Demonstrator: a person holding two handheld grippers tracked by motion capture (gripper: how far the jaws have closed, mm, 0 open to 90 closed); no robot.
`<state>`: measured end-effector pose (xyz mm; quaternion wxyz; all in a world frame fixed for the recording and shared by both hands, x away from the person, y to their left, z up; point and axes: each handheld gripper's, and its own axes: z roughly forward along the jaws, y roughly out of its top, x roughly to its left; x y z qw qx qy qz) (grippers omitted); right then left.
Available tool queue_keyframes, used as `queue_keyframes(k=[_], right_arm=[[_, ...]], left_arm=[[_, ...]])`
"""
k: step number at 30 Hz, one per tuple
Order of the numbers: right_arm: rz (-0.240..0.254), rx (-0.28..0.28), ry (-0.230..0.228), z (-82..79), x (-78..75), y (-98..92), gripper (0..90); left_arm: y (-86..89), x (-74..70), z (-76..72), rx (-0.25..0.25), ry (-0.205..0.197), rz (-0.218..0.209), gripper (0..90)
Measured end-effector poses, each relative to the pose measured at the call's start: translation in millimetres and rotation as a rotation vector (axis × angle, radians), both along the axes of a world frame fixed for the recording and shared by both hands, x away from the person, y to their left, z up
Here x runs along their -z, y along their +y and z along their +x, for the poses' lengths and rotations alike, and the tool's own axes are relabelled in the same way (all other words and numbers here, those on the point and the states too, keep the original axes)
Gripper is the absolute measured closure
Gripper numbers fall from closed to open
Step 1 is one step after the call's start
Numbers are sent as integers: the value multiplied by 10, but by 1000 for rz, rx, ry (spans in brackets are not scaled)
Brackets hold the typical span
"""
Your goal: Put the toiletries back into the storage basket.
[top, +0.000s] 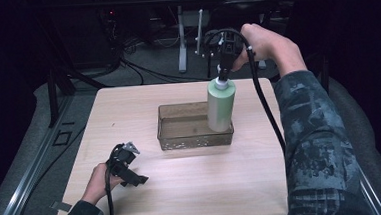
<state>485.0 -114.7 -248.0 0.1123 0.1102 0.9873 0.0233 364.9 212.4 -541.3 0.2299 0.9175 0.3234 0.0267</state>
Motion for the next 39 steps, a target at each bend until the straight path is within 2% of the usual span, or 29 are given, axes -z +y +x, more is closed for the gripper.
queue_keyframes(k=[28, 32, 39], right_arm=[[-3, 26, 28, 96, 381, -14, 628], [16, 32, 32, 110, 429, -38, 628], [3, 37, 36, 122, 547, -50, 628]], left_arm=[[-1, -4, -4, 2, -4, 8, 1], [-2, -2, -4, 2, -3, 9, 1], [-4, -1, -4, 3, -3, 10, 1]])
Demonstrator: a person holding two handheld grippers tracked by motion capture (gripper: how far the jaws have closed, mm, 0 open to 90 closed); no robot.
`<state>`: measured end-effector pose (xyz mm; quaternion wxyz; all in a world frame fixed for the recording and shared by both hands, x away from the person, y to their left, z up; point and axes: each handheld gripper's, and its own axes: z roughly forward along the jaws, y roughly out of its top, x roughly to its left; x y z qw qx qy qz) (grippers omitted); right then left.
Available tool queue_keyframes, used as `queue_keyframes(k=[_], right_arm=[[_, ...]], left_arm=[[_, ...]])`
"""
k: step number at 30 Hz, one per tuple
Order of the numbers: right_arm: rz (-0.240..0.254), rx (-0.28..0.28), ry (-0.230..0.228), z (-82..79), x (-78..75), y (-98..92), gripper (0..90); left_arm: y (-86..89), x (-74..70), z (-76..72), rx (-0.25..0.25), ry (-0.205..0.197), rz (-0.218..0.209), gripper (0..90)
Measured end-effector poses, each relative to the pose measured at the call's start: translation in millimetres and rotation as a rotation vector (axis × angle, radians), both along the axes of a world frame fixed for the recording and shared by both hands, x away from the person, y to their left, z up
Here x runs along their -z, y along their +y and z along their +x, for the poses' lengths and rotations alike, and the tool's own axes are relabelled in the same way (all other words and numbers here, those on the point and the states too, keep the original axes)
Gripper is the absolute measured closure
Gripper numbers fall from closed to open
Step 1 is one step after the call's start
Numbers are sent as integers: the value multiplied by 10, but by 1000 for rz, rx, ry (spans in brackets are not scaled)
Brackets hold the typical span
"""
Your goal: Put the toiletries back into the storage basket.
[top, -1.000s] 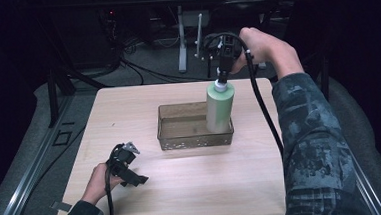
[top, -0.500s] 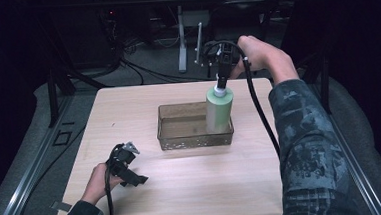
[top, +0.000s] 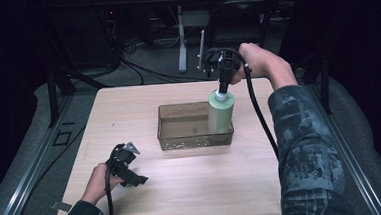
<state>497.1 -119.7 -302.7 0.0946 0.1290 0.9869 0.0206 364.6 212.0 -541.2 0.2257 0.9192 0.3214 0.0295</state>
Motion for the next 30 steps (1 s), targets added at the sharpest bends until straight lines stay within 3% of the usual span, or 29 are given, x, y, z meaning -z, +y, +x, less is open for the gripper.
queue_keyframes(k=[9, 30], right_arm=[[6, 18, 15, 20, 114, -47, 627], [20, 34, 10, 36, 194, -61, 627]], left_arm=[[-3, 3, 2, 0, -1, -1, 1], [-5, 3, 2, 1, 0, 0, 1]])
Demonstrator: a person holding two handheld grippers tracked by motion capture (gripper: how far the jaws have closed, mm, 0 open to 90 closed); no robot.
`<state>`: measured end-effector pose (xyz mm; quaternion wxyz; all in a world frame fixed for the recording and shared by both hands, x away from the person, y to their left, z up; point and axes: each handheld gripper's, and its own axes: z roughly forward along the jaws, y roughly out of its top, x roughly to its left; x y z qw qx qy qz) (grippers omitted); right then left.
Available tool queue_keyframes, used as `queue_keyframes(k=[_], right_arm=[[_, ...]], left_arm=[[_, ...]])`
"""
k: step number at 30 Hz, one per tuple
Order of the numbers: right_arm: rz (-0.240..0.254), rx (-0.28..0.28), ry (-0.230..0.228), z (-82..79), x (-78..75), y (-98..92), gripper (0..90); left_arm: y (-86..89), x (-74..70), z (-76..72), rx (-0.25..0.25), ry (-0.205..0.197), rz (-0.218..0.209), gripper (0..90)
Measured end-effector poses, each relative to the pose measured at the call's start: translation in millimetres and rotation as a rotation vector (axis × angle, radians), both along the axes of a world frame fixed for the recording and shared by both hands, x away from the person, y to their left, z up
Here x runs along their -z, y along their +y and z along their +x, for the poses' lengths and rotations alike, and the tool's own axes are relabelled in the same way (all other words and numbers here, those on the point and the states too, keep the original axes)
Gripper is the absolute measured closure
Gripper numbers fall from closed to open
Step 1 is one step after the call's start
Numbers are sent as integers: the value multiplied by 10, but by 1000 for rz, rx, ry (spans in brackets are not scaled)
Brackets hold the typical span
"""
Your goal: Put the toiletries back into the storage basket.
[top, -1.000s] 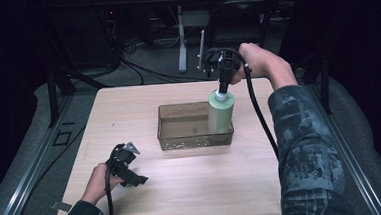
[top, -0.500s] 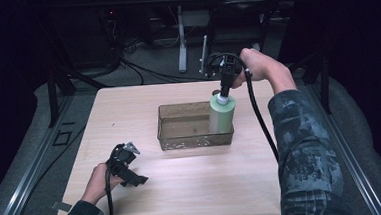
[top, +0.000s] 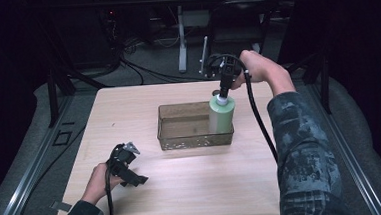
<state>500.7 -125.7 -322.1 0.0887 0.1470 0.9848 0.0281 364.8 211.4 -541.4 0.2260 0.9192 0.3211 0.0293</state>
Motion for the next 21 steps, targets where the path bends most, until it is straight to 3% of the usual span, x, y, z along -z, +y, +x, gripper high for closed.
queue_keyframes(k=[18, 21], right_arm=[[63, 22, -16, 9, 13, -44, 619], [78, 43, -20, 13, 14, -68, 552]], left_arm=[[-9, 3, -2, 5, 1, 3, 1], [-9, 4, -2, 3, 1, 1, 1]])
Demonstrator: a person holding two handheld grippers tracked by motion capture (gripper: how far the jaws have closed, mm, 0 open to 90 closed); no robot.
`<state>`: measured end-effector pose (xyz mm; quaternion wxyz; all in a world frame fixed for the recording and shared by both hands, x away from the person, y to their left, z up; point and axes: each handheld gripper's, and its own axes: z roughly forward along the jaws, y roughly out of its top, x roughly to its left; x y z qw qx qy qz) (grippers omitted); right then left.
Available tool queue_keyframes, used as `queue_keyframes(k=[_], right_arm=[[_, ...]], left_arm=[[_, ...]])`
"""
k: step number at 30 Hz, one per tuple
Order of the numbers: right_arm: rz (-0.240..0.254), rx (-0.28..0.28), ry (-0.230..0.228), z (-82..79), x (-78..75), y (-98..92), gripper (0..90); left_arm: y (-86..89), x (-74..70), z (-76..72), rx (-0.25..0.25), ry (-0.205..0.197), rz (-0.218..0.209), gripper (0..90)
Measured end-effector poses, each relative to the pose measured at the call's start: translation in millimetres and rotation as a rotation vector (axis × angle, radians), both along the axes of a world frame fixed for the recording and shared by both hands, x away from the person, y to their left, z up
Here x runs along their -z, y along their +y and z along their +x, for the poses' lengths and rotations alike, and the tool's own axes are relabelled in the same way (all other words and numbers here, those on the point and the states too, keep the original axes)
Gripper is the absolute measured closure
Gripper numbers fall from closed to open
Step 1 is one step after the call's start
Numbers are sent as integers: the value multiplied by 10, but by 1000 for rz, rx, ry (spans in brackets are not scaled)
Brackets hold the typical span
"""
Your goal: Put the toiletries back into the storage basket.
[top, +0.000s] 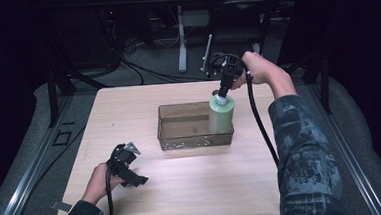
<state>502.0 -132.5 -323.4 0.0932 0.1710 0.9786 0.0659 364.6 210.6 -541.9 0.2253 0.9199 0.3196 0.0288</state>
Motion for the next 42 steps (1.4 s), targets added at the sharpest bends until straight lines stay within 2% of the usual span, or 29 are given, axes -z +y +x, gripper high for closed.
queue_keyframes(k=[3, 6, 9, 10, 12, 14, 15, 18, 19, 23, 26, 30, 34, 36, 42], right_arm=[[27, 22, -6, 10, -12, -36, 480], [84, 46, -11, 9, -39, -81, 346], [100, 73, -23, -5, -26, -120, 182], [102, 79, -29, -17, -23, -129, 153], [140, 93, -29, -38, -30, -155, 124], [180, 102, -61, -77, -40, -182, 56], [195, 111, -58, -89, -29, -197, 34], [204, 125, -60, -125, 30, -242, 0], [207, 128, -78, -149, 44, -263, 0], [230, 142, -92, -219, 84, -329, 0], [238, 151, -118, -277, 127, -386, 0], [278, 168, -129, -355, 169, -496, 0], [318, 185, -163, -462, 218, -626, 0], [342, 193, -158, -517, 255, -696, 0], [346, 224, -160, -643, 451, -894, 0]], left_arm=[[-5, 1, 0, 3, 4, 5, 1], [-11, 6, 0, 8, 7, 8, 1], [-12, 7, 0, 9, 7, 8, 1], [-11, 7, 0, 8, 7, 8, 1], [-13, 7, 0, 9, 7, 8, 1], [-16, 7, -1, 9, 8, 9, 1], [-19, 9, -2, 9, 7, 10, 1], [-21, 8, -3, 9, 7, 9, 1], [-20, 8, -3, 9, 7, 10, 1], [-21, 11, 0, 12, 9, 12, 1], [-24, 12, -1, 11, 9, 12, 1], [-22, 11, -1, 11, 9, 8, 0], [-18, 3, -1, 8, 5, -2, 0], [-23, 9, -3, 9, 8, 1, 0], [-36, 12, -4, 12, 8, 5, 0]])
